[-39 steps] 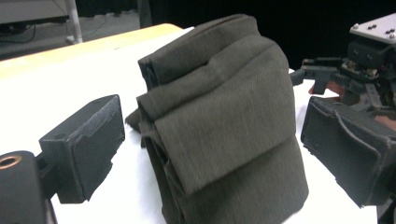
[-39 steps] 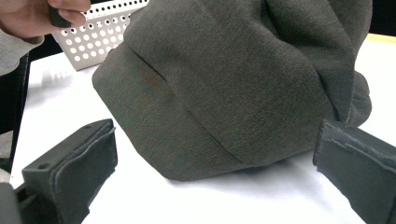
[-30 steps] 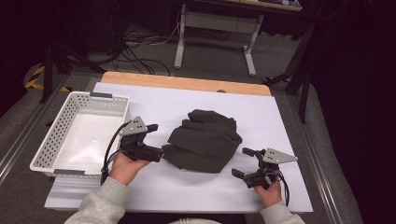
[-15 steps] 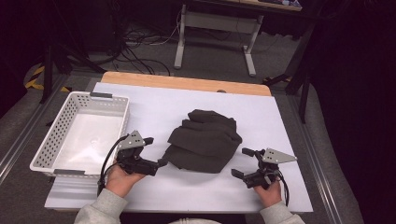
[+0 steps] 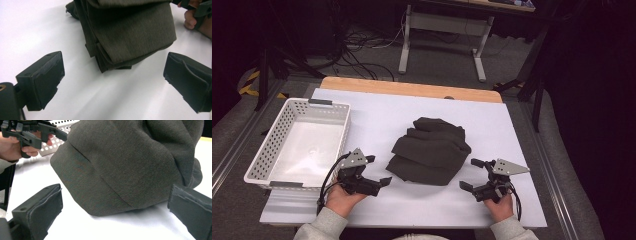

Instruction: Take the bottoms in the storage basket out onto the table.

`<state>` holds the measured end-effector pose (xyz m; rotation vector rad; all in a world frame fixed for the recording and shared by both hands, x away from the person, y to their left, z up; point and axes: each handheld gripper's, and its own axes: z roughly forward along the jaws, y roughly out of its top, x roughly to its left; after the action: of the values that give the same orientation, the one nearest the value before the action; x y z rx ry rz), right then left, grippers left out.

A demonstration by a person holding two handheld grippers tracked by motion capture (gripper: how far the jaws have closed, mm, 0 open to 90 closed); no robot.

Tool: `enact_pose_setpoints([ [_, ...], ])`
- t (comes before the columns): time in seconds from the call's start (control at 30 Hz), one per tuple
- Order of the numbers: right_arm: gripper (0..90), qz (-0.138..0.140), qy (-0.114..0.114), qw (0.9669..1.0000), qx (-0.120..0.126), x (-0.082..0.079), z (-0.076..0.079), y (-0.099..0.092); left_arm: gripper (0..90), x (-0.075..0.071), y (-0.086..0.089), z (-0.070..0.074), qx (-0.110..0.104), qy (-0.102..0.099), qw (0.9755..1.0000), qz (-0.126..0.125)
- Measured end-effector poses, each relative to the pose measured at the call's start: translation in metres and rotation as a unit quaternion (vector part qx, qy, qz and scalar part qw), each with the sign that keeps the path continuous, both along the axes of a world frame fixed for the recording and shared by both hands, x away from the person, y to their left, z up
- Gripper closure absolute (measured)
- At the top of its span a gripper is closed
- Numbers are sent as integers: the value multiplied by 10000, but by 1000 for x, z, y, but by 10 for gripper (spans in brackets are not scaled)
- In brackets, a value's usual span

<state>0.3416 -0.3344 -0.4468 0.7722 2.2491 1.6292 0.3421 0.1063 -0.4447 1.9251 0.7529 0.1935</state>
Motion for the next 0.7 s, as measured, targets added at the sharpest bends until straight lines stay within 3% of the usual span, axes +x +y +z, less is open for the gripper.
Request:
enact_pose_setpoints([
  [0.27, 4, 8, -1, 10000, -1, 0, 0, 0, 45, -6, -2, -11, -134, -190, 9997, -109],
  [0.5, 4, 15, 12, 10000, -4, 0, 0, 0, 32, -10, 5, -19, -271, -210, 9994, -95],
  [0.7, 4, 12, 4, 10000, 3, 0, 0, 0, 22, -10, 1, -21, -122, -234, 9996, -107],
])
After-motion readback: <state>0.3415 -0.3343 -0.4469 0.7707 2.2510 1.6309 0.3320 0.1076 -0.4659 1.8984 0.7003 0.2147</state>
